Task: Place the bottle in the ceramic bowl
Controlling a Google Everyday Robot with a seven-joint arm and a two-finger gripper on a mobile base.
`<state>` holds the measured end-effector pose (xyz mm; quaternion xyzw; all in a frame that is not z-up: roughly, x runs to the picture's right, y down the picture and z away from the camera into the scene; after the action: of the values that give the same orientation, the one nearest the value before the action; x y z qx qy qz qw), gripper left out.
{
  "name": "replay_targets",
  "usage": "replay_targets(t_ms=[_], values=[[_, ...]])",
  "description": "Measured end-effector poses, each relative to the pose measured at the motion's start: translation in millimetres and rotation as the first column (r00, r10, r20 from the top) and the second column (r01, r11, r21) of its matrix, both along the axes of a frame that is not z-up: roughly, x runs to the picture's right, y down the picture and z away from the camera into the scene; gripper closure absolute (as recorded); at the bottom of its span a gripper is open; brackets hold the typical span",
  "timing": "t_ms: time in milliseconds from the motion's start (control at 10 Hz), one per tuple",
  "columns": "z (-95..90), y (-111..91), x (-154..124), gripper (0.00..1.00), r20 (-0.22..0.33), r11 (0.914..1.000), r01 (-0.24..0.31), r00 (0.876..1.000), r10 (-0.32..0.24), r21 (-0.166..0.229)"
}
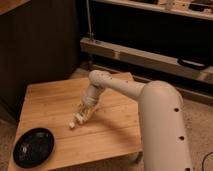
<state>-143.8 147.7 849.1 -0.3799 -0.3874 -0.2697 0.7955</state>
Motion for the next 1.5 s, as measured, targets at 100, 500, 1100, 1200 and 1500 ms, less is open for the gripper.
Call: replay_targets(t_ms=[100, 500, 1100, 1200, 1500], values=[[-9.5, 0.0, -15.7, 1.00, 0.016, 0.9995, 0.031, 0.999, -0.031, -0.002], [-78.7, -44.6, -59.1, 1.00, 0.164, 0.9981, -0.022, 0.986, 0.012, 0.058], [-196.2, -77.4, -129.9, 1.00, 0.496, 0.9958, -0.092, 0.865, 0.080, -0.002], [-196.0, -77.1, -128.7, 1.00, 0.495, 0.9959, -0.090, 0.865, 0.079, -0.002], [-196.7, -77.0, -130.2, 1.00, 0.497, 0.9959, -0.090, 0.864, 0.079, -0.002]])
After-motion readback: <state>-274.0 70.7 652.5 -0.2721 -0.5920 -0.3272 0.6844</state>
